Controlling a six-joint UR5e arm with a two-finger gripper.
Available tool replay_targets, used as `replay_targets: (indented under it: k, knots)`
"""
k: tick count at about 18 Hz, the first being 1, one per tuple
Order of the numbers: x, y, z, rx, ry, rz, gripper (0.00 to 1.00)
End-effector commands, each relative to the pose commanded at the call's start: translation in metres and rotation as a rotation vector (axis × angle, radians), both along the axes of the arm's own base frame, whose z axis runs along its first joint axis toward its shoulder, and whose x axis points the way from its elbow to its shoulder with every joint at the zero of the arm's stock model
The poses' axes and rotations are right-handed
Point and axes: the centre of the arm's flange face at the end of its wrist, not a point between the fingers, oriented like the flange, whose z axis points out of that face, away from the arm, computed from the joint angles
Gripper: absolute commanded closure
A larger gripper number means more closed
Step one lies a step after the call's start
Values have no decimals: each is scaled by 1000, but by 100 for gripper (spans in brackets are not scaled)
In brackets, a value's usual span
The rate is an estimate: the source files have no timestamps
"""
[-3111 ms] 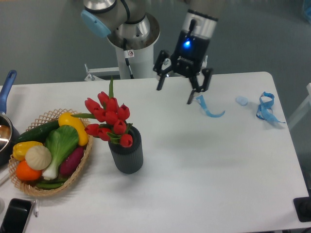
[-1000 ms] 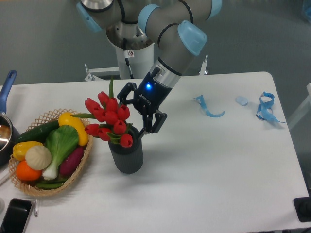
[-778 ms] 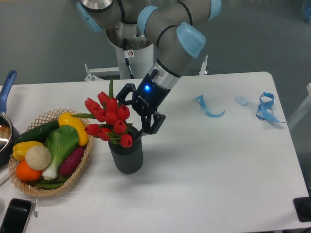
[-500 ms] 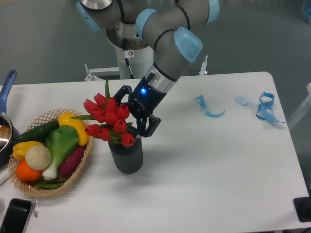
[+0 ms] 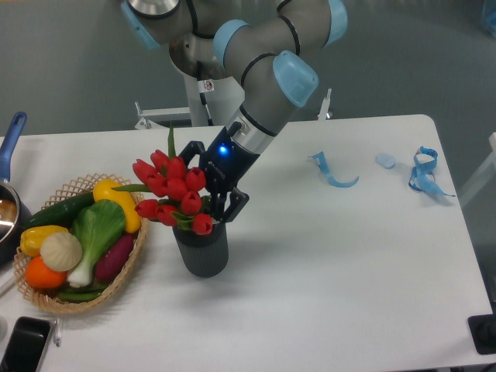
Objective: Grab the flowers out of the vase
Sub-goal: 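Lower the gripper around the tulip stems at the vase rim and close, then lift the gripped tulip bouquet straight up out of the vase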
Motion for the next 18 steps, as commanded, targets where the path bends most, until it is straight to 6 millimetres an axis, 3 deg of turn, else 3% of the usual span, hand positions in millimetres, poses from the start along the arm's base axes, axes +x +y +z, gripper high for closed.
replay_targets:
  k: [5, 10, 16, 18]
  knots:
    - [1, -1, 2, 2, 3, 0, 53]
    - [-2, -4, 11, 28, -11, 18, 53]
    - [-20, -12, 72, 115, -67, 136, 52]
    - [-22, -12, 80, 113, -107, 175, 52]
